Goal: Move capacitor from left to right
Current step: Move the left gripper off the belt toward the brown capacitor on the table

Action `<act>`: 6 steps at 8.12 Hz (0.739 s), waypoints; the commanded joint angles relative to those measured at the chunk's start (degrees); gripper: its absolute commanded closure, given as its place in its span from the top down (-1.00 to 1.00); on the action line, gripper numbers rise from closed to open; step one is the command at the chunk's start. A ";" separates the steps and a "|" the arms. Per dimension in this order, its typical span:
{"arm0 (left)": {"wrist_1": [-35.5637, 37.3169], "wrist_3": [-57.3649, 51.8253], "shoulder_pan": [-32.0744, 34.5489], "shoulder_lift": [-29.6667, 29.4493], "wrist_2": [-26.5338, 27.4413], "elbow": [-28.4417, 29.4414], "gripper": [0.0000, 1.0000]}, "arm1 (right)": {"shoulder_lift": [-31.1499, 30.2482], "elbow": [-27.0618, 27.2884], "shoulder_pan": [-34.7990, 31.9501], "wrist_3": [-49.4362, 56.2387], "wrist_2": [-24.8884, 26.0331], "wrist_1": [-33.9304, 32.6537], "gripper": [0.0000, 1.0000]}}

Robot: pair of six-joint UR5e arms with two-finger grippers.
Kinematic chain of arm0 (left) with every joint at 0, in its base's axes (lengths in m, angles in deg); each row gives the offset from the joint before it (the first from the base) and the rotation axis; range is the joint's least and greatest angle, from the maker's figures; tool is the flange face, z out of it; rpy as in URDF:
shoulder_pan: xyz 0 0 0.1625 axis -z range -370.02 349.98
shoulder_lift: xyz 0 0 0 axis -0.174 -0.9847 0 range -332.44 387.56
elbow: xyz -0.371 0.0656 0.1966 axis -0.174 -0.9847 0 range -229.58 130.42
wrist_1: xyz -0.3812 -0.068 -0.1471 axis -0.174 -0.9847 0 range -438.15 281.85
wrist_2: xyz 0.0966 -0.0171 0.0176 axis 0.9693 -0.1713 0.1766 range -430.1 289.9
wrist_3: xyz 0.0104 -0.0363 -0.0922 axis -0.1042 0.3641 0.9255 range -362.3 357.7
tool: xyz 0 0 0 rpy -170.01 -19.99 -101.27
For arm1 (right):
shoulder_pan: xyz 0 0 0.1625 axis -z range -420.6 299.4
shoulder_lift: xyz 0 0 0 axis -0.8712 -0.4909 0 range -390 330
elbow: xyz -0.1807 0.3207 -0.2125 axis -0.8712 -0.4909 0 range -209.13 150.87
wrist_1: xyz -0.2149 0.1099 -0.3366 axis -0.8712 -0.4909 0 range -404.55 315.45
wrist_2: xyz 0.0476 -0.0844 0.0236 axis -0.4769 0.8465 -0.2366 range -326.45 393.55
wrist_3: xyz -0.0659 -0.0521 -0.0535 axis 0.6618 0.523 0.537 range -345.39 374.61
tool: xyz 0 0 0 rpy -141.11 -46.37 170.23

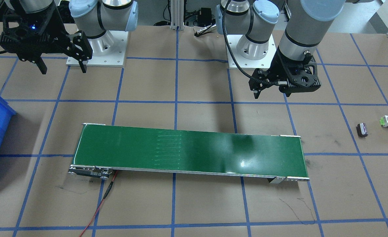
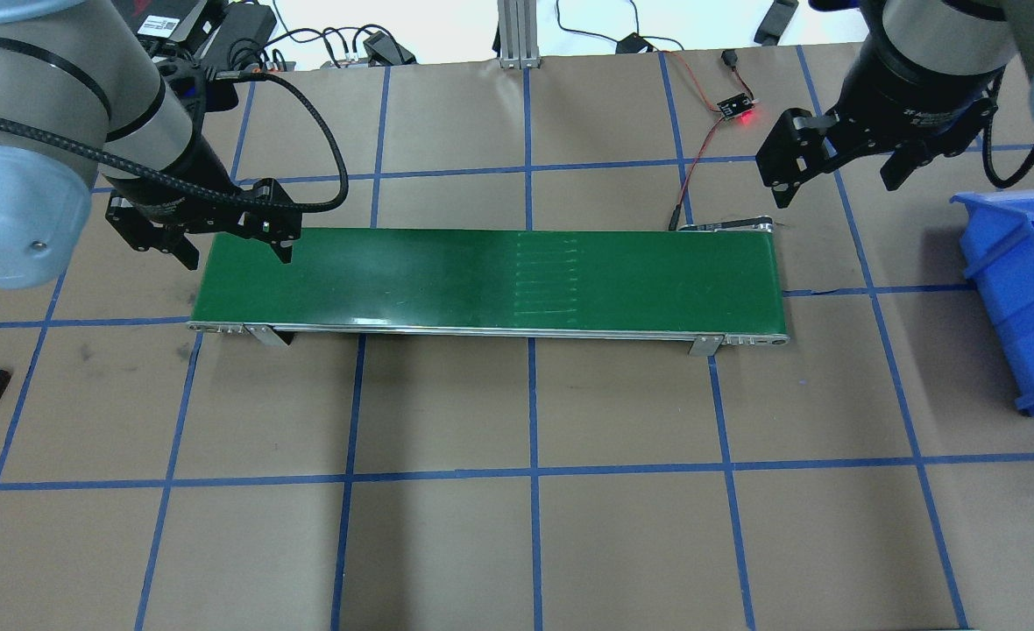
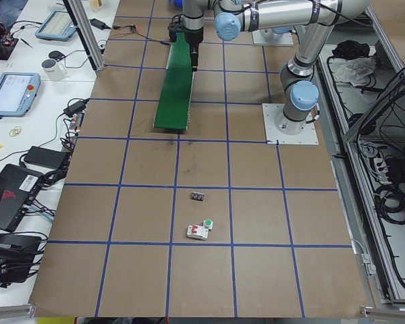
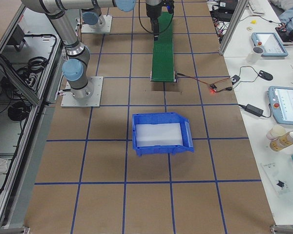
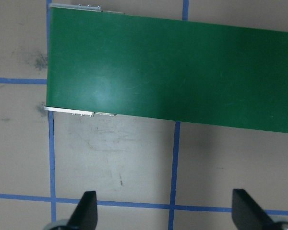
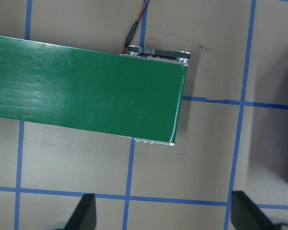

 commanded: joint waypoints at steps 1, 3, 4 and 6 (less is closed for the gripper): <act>0.10 -2.17 -1.51 0.63 1.33 0.08 1.00 | 0.00 0.02 0.00 0.00 0.00 0.08 1.00; 0.28 -7.43 -11.83 -0.24 1.79 -0.01 1.00 | 0.00 0.02 0.00 0.00 0.00 -0.01 1.00; 0.37 -11.99 -17.98 -1.12 2.13 -0.01 1.00 | 0.00 0.02 0.00 0.00 0.00 -0.01 1.00; 4.72 -21.03 -26.62 -5.06 2.22 -0.01 1.00 | 0.00 -0.07 0.00 0.00 0.00 0.08 1.00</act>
